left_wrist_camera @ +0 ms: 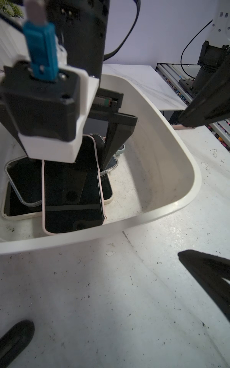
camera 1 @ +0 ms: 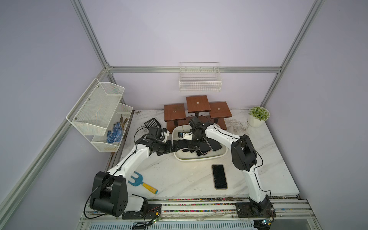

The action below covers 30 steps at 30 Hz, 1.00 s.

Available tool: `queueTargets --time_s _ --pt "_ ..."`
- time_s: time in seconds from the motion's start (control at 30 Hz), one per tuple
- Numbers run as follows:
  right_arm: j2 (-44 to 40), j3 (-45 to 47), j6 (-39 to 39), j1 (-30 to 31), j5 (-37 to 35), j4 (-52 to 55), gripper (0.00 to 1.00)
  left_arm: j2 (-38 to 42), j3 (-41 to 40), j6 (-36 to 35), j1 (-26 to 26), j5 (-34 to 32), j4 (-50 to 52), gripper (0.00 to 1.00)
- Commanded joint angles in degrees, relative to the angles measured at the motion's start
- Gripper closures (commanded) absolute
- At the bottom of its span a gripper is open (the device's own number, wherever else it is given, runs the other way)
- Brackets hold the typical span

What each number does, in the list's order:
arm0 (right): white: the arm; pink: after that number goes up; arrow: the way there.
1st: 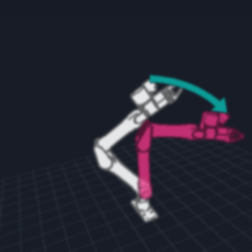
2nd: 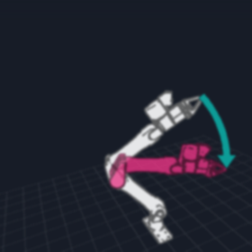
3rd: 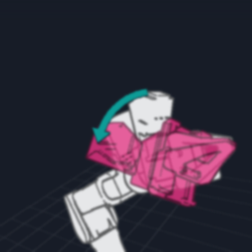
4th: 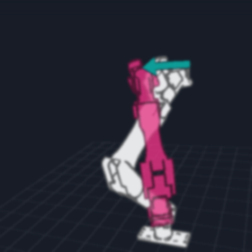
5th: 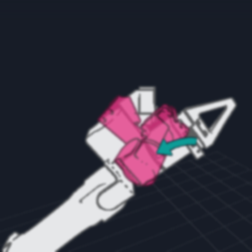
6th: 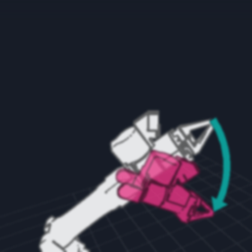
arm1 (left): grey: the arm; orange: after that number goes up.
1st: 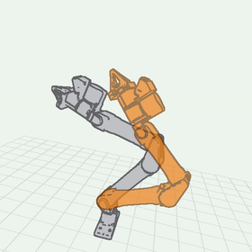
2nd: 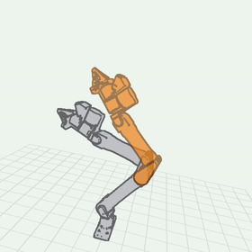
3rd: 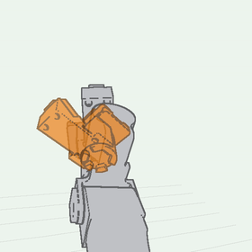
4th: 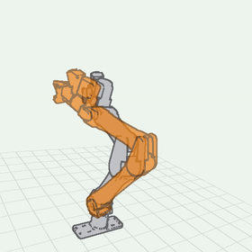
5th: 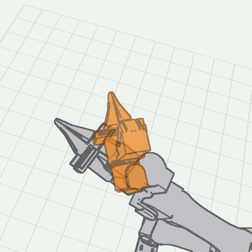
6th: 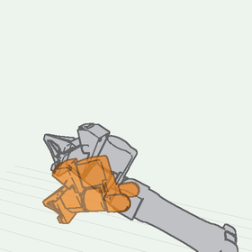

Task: Take the phone out of the storage box
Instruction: Pick up the phone from the storage box.

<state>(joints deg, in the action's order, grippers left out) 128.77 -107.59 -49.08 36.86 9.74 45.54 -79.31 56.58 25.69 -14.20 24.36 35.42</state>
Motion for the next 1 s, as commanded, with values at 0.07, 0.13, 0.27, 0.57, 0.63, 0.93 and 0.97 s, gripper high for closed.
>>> queueTargets --time_s 0.07,0.13,0.27,0.57,0.63,0.93,0.97 --pt "1.1 0.5 -1.1 0.6 -0.6 3.3 0.16 0.1 0.8 -1.4 0.4 1.5 -0.5 0.0" --pt "0.6 1.0 -1.3 0.8 -1.1 3.3 0.32 0.4 0.4 -1.4 0.5 1.4 -0.6 0.0" --pt "-0.9 1.7 -1.2 0.8 -3.4 3.3 0.55 0.7 -0.2 -1.3 0.5 1.4 -0.9 0.0" --pt "-8.0 9.6 1.1 -3.5 -9.7 2.8 0.66 0.6 -0.2 -0.4 0.5 1.5 -2.1 0.0" --pt "-10.2 12.0 2.4 -5.1 -10.4 2.5 0.68 0.1 -0.3 0.2 0.5 1.9 -3.0 0.0" --pt "-19.1 20.0 13.7 -8.6 -11.7 -2.7 0.7 -4.5 0.9 3.6 0.5 4.2 -7.2 0.0" --pt "-19.9 20.6 15.3 -8.6 -11.6 -3.3 0.71 -4.9 1.1 3.9 0.5 4.4 -7.7 0.0"
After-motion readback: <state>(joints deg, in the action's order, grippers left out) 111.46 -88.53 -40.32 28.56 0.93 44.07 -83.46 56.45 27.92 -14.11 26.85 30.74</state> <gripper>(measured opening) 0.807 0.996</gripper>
